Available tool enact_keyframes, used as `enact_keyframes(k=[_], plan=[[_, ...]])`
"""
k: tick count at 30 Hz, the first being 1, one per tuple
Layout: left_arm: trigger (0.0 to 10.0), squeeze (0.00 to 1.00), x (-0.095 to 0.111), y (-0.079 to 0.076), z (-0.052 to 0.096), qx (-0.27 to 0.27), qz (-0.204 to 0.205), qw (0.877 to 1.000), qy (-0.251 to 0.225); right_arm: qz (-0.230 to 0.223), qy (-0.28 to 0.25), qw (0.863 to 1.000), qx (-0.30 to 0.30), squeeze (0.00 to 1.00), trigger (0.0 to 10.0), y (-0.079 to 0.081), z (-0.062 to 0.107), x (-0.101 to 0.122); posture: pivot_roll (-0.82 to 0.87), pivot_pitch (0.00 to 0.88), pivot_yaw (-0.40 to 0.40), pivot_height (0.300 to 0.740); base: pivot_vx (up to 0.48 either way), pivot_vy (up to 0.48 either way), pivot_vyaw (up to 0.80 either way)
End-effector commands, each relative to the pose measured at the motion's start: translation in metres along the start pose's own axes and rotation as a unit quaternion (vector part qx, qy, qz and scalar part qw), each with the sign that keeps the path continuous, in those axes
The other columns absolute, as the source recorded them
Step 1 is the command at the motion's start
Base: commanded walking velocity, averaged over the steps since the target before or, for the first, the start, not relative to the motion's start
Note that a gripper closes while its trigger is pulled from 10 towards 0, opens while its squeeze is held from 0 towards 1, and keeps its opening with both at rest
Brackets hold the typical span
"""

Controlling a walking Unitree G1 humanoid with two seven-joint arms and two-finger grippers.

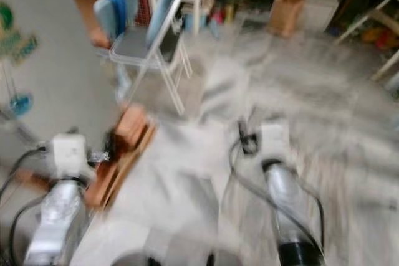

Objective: Restocking fridge

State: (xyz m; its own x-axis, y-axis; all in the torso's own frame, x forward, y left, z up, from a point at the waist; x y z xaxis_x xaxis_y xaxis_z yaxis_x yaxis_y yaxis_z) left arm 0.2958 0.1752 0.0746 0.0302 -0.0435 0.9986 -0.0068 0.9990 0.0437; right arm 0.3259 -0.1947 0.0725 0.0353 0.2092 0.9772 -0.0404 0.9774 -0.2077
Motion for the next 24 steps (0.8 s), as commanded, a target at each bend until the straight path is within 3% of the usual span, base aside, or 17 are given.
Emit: enact_keyframes(k=[1,6,15,20,24], plan=[[10.0,0.00,0.000,0.020,0.002,0.031,-0.014,0.999,0.003,-0.002,-0.017,1.000,0.009,0.00,10.0,0.009,-0.004,0.010,0.10,0.048,0.013,0.740,0.000,0.424,0.00],[10.0,0.00,-0.003,0.025,0.003,0.044,-0.017,0.999,0.009,-0.001,-0.018,1.000,0.011,0.00,10.0,0.010,-0.004,0.010,0.11,0.050,0.017,0.740,0.000,0.442,0.00],[10.0,0.00,-0.002,0.018,0.002,0.024,-0.015,1.000,0.007,0.005,-0.029,0.999,0.011,0.00,10.0,0.011,-0.008,0.016,0.11,0.049,0.009,0.740,0.000,0.455,0.00],[10.0,0.00,0.004,0.010,0.003,-0.001,-0.028,1.000,-0.012,0.004,-0.034,0.999,0.011,0.00,10.0,0.012,-0.007,0.018,0.11,0.050,0.004,0.740,0.271,0.358,-0.75],[10.0,0.00,0.004,0.006,0.001,-0.004,-0.015,1.000,-0.011,0.005,-0.036,0.999,0.013,0.00,10.0,0.015,-0.007,0.019,0.11,0.051,0.004,0.740,0.428,0.000,-0.68]])
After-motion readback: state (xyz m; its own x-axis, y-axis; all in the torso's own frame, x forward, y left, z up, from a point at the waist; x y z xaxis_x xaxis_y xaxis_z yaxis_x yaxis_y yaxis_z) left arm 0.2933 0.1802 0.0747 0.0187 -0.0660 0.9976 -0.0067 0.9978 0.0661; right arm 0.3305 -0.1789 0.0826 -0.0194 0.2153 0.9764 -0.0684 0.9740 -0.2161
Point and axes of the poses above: a point about 5 cm out from each wrist's last joint towards the gripper, its own z axis pointing back from the gripper into the wrist, its own x axis along the axis of the wrist's last joint, y = z × x, the point moved 5 cm from there along -z, pointing out of the wrist towards the gripper, and after that the axes turned 4 degrees about z, right-handed, at the moved point
